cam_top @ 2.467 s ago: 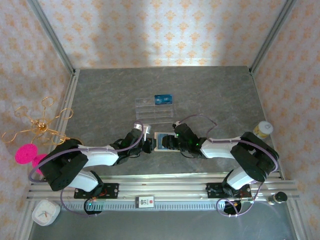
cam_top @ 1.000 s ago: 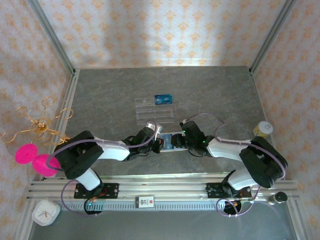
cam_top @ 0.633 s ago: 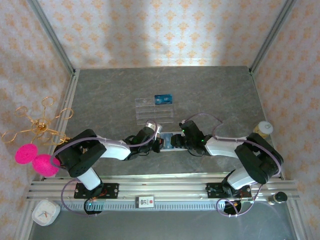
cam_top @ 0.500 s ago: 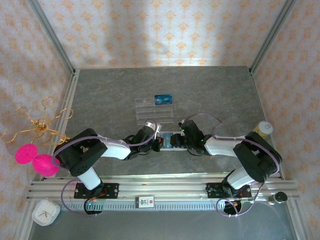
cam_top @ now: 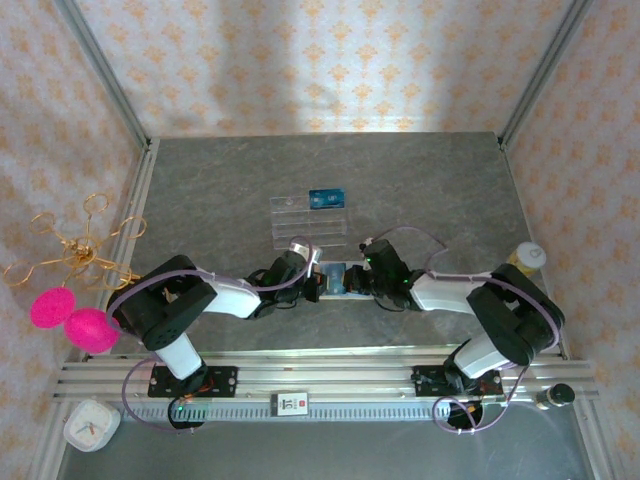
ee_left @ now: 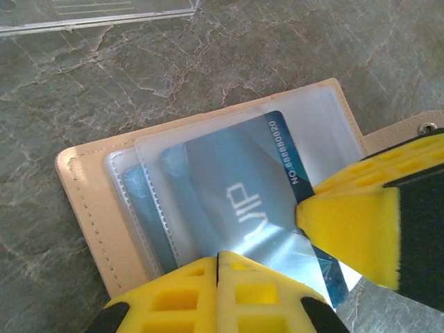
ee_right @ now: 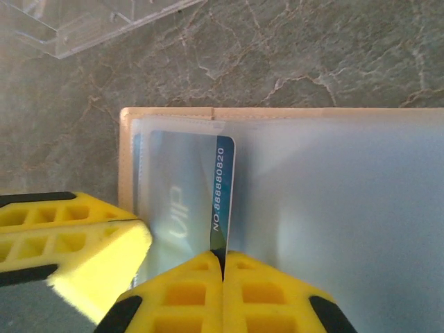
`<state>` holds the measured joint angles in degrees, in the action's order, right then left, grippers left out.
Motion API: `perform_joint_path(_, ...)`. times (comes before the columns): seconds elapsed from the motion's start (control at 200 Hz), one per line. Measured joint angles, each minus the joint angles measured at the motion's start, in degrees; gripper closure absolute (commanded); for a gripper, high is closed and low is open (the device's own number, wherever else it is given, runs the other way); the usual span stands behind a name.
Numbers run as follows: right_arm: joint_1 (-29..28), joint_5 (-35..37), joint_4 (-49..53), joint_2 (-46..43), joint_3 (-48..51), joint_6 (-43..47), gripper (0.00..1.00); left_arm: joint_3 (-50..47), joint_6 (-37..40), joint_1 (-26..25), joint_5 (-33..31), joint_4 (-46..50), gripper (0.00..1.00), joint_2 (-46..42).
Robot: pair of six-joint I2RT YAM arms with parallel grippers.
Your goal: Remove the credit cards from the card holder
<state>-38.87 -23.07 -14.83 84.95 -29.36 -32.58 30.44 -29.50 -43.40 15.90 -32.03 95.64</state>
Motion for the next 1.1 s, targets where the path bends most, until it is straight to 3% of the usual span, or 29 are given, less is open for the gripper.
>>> perform_joint_path(0.255, 2.71, -2.4, 0.17, -3.76, 3.13, -4.09, 1.0, -0.83, -0.02, 0.07, 0.59, -0.5, 1.0, -0.48)
perform_joint_path(0.591, 2.73, 5.29, 9.4, -11.1, 3.26, -1.97, 1.0, -3.52, -0.68, 0.72, 1.95, 0.15, 1.0, -2.69)
perform_joint_path(0.791, 0.94, 4.63, 7.08, -9.33, 3.37, -0.46, 1.0, -3.8, -1.09, 0.48, 2.1, 1.57, 0.87, -8.61)
perform_joint_path(1.096, -4.59, 3.8, 0.44, -2.16, 1.42, -2.97, 1.0, -1.53, -1.07, -1.66, 1.86, 1.73, 0.87, -7.02)
